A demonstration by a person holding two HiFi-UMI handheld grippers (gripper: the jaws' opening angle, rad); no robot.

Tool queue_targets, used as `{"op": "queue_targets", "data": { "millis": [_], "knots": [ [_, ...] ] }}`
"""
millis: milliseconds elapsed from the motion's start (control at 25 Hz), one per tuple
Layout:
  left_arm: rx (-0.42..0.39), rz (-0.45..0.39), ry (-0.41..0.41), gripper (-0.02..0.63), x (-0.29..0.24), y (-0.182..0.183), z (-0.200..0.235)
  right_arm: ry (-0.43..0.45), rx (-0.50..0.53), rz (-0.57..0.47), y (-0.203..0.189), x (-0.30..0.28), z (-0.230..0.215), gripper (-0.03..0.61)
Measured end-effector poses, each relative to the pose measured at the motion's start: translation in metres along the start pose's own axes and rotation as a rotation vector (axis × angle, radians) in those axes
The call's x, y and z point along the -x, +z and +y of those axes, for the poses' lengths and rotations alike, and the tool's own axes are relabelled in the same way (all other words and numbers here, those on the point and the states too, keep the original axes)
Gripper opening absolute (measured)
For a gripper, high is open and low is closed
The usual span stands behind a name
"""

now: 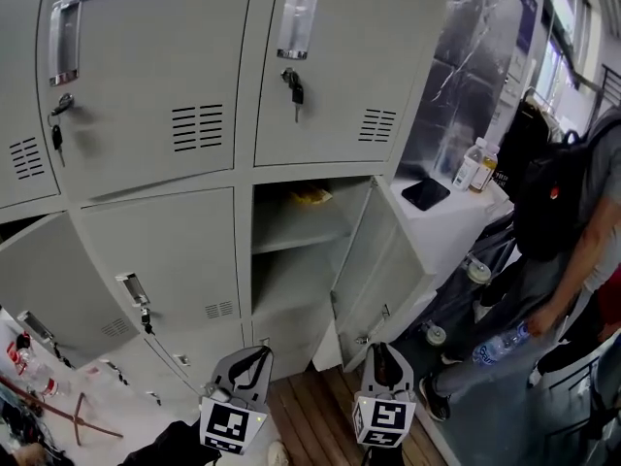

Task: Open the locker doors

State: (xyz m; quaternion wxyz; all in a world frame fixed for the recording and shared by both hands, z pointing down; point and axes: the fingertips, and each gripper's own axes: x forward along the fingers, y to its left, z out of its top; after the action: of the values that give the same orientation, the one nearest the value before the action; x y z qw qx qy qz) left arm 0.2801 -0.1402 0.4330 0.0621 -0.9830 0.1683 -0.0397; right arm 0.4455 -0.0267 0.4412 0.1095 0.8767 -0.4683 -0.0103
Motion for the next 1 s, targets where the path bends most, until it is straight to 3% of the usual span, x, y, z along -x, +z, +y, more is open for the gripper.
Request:
{"op": "queue_targets", "data": {
  "millis": [400,1000],
  "knots": [
    [-0.001,-0.06,-0.029,0.026,-0.036,0.006,-0.019,-0.075,-0.005,0.006,-0.012,-0.006,-0.049,0.015],
    [0.003,-0.012,-0.044,0.026,-0.082,0.001,-0.038,-0.141,-0.013,0.012,-0.026,-0.032,-0.122,0.015]
  ]
}}
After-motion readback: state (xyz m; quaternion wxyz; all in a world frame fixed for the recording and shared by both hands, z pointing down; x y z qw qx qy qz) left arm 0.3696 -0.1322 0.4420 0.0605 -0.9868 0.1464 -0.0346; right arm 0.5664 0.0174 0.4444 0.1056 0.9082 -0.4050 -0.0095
